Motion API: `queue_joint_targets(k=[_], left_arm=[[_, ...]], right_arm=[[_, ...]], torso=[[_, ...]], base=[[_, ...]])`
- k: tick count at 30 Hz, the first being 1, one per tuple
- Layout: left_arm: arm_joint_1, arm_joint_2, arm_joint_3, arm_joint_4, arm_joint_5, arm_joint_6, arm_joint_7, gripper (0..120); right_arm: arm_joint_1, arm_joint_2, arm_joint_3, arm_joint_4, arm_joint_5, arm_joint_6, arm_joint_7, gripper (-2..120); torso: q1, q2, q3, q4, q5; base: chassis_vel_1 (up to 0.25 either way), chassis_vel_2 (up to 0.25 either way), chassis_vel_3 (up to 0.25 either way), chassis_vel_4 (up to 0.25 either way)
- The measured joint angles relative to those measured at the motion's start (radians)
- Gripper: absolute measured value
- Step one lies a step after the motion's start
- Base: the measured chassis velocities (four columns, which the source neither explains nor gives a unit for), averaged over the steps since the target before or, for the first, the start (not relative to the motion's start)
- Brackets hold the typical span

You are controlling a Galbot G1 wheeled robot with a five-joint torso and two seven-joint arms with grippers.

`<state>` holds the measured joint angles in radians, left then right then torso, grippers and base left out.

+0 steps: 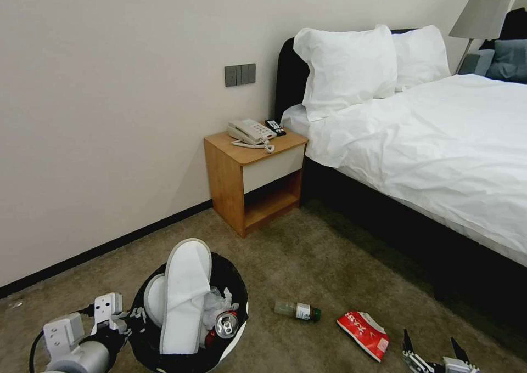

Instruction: Pick up the trash bin, then pick up the garbage from the floor and place it into the trash bin.

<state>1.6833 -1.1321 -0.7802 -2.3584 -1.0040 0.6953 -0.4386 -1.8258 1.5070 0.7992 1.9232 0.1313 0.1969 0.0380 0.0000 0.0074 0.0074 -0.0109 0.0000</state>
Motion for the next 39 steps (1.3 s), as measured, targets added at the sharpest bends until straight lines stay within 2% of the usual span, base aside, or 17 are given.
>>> queue_joint_targets(k=[21,25,27,28,29,31,35,39], left_arm=[[0.0,-0.002,-0.002,-0.002,0.001,0.001,0.0,2],[0.001,0.0,-0.004,-0.003,0.001,0.002,0.0,2],[0.002,0.002,-0.005,-0.003,0.001,0.002,-0.002,2],[0.002,0.002,-0.005,-0.003,0.001,0.002,-0.002,2],[0.003,0.002,-0.006,-0.004,0.001,0.003,-0.002,2],[0.005,-0.001,-0.006,-0.005,0.003,0.003,-0.003,2],[0.009,-0.005,-0.006,-0.009,0.007,0.004,-0.004,2],[0.014,-0.005,-0.009,-0.017,0.011,0.006,-0.006,2]], right_arm=[[0.006,-0.025,-0.003,-0.008,-0.002,-0.006,-0.014,100],[0.009,-0.071,-0.018,0.0,0.002,-0.062,-0.019,100],[0.025,-0.135,-0.025,-0.011,0.006,-0.196,-0.025,100],[0.025,-0.135,-0.025,-0.011,0.006,-0.196,-0.025,100],[0.039,-0.17,-0.032,-0.025,0.008,-0.284,-0.032,100],[0.066,-0.21,-0.043,-0.051,0.021,-0.363,-0.072,100],[0.109,-0.251,-0.068,-0.095,0.063,-0.399,-0.121,100],[0.199,-0.314,-0.117,-0.202,0.094,-0.406,-0.185,100]], torso=[[0.0,0.0,0.0,-0.0001,0.0001],[0.0,0.0,0.0,0.0,0.0],[0.0,0.0,0.0,0.0001,-0.0001],[0.0,0.0,0.0,0.0001,-0.0001],[0.0,0.0,0.0,0.0,0.0002],[0.0,0.0,0.0,-0.0002,0.0001],[0.0,0.0,0.0,0.0002,0.0001],[0.0,0.0,0.0,0.0003,0.0003]], base=[[0.0,0.0,0.0,0.0],[0.0,0.0,0.0,0.0],[0.0,0.0,0.0,0.0],[0.0,0.0,0.0,0.0],[0.0,0.0,0.0,0.0],[0.0,0.0,0.0,0.0],[0.0,0.0,0.0,0.0],[0.0,0.0,0.0,0.0]])
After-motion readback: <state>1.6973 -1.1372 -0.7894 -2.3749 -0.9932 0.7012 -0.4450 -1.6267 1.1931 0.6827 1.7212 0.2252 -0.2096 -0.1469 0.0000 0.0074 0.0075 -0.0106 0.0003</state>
